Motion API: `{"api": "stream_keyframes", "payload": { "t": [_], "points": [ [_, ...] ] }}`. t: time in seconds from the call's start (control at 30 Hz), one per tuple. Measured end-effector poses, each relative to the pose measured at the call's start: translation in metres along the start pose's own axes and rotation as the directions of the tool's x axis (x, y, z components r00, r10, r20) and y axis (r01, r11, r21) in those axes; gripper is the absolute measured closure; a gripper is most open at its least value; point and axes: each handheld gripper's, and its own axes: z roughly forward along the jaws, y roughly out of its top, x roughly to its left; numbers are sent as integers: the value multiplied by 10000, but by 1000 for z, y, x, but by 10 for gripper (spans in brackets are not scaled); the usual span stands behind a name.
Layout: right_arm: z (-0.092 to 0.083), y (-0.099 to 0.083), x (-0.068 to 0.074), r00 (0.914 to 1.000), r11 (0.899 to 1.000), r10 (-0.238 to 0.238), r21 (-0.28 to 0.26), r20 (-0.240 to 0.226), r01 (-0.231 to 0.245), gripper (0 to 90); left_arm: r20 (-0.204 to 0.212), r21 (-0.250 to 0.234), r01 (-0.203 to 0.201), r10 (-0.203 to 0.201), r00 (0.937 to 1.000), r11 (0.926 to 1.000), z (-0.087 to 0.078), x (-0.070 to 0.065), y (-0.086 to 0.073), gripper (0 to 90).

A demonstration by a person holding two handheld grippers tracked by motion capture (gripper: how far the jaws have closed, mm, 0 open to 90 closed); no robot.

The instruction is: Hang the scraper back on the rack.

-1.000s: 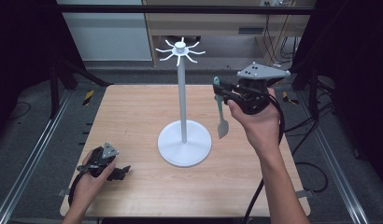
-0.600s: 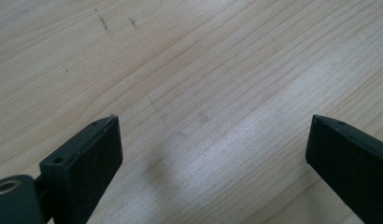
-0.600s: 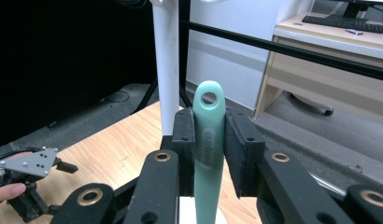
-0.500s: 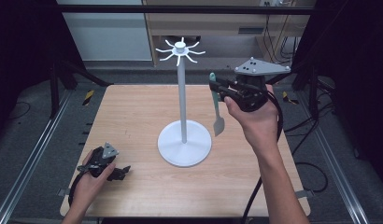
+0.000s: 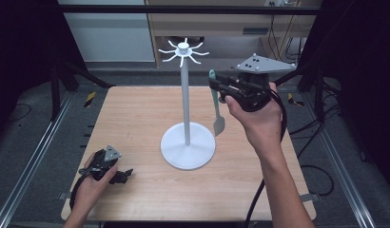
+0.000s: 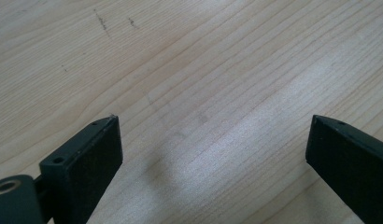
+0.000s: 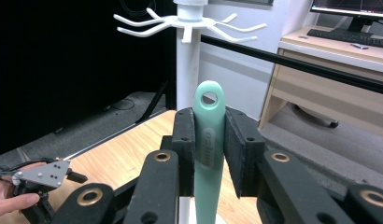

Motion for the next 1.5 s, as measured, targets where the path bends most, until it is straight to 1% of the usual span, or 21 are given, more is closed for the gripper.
{"api": "stream_keyframes", "payload": {
  "t": [0.33, 0.63, 0.73, 1.1, 1.23, 1.5],
  "points": [
    [-2, 8, 4, 9999, 9999, -54, -132, -134, 52, 748, -5, 4, -18, 18, 10000, 10000, 0, 0, 1, 35],
    [2, 17, 5, 9997, 9998, -63, -178, -236, 59, 748, -11, -15, 24, -24, 10000, 10000, 0, 0, 0, 35],
    [5, 21, 5, 9997, 9999, -86, -103, -235, 83, 747, 5, -12, 25, -25, 10000, 10000, 0, 0, 0, 35],
    [11, 25, 7, 9995, 9999, -85, 52, -295, 87, 747, 3, -11, 30, -30, 10000, 10000, 0, 0, 0, 35],
    [14, 26, 7, 9995, 9997, -156, 161, -284, 161, 747, 5, -10, 29, -29, 10000, 10000, 0, 0, 0, 35],
    [19, 27, 5, 9996, 9995, -88, 308, -281, 96, 747, 8, -8, 29, -29, 10000, 10000, 0, 0, 0, 35]
  ]
}}
